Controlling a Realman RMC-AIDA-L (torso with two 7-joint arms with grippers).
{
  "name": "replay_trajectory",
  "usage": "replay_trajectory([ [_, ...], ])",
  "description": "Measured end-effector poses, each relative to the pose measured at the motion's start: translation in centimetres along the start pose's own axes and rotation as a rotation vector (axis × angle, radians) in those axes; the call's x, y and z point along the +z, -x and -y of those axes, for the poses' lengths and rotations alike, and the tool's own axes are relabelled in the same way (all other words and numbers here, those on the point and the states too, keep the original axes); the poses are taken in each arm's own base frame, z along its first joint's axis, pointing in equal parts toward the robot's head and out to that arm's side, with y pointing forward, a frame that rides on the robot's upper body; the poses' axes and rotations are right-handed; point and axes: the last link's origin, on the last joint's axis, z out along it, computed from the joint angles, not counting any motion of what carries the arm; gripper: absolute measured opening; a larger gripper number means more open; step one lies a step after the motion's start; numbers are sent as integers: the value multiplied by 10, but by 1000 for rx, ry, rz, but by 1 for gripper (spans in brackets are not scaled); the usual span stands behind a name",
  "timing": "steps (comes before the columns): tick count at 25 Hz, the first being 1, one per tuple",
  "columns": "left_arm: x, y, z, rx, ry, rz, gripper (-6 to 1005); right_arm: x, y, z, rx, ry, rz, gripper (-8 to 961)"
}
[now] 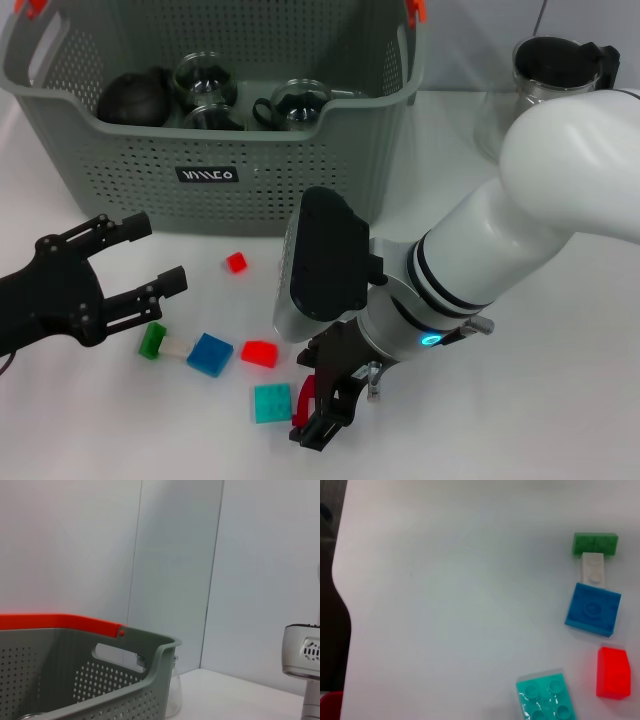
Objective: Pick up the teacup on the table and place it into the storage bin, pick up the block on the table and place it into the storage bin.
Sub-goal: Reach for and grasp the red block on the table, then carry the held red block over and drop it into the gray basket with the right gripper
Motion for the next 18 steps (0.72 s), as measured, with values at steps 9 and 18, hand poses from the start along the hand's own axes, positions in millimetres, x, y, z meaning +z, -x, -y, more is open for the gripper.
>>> replay_trajectory([
  [9, 0, 0, 0, 0, -3, 0, 798, 0, 0, 0, 10, 0, -2, 838],
  [18, 0, -1, 1, 2, -3, -1, 798, -2, -1, 1, 10, 0, -8, 686],
])
